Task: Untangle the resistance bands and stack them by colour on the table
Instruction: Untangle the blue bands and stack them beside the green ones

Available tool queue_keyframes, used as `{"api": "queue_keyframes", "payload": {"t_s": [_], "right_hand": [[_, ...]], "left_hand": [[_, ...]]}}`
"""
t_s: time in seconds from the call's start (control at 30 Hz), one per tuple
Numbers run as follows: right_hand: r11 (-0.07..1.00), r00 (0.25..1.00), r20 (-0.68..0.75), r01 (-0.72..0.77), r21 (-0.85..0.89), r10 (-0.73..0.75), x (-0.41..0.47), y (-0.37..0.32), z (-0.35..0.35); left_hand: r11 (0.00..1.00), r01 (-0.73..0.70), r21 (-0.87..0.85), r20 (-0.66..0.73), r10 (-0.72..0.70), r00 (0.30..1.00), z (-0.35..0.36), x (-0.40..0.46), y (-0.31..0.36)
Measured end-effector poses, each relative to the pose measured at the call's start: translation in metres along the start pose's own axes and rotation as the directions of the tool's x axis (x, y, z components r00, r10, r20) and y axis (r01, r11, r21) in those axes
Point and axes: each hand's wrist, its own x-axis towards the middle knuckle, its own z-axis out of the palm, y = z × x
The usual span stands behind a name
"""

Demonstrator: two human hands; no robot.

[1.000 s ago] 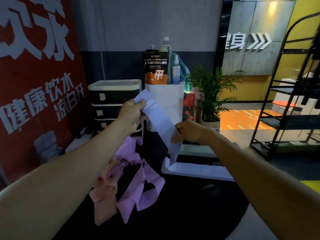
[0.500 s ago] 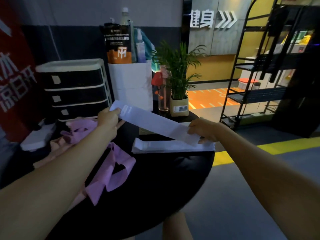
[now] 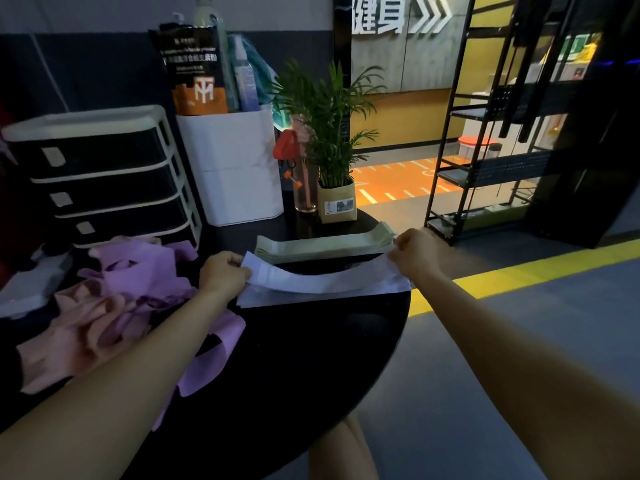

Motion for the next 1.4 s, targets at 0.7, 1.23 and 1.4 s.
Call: {"api": "queue_keyframes", "payload": {"t_s": [0.7,1.23,1.4], "right_hand": [[0.883,0.899,0.179,0.429,-0.189,-0.398,-0.046,-0.018,0.039],[0.785,0.806,0.399,0.558,-0.268,-0.437,-0.066,-0.039,0.097],[0.783,0.828,0.331,0.547,-0.295,-0.453,-0.069,-0.036,0.105]], "left_hand": [[0.978,-0.208,0.022,0.006,0.208,0.978,0.012,-0.018,-0.030],[0.959,-0.284,-0.007,0.002,0.284,0.959,0.024,-0.034,-0.054],[0.959,-0.282,-0.016,-0.007,0.282,0.960,0.023,-0.034,-0.055]]}}
